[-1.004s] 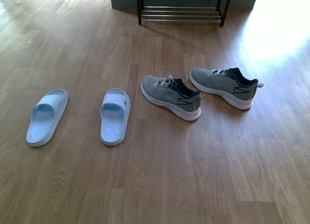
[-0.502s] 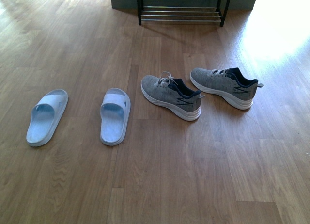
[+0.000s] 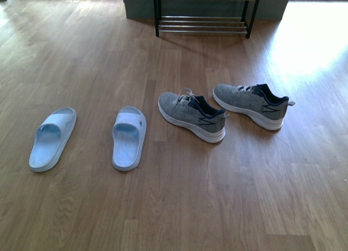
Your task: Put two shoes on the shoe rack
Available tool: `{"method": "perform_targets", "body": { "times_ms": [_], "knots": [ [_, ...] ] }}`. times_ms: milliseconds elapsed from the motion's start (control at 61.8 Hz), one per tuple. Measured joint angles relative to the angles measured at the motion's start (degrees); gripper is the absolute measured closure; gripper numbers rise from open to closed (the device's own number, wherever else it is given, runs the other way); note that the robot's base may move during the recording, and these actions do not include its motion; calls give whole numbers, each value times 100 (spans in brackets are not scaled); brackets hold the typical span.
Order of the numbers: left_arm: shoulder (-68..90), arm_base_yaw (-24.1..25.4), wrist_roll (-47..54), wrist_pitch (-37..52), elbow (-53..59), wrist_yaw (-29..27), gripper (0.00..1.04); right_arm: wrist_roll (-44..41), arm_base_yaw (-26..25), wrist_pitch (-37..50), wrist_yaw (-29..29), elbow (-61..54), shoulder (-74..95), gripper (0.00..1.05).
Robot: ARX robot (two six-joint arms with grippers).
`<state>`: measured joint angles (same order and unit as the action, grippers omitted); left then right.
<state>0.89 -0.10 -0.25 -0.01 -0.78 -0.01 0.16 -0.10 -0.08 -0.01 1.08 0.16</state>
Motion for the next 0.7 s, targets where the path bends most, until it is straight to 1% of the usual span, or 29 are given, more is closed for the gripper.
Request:
{"method": "perform_targets", "body": {
  "times_ms": [696],
  "knots": [
    [0, 0, 0, 0, 0, 0, 9, 0, 0, 0, 0, 0, 0, 9]
  ]
}}
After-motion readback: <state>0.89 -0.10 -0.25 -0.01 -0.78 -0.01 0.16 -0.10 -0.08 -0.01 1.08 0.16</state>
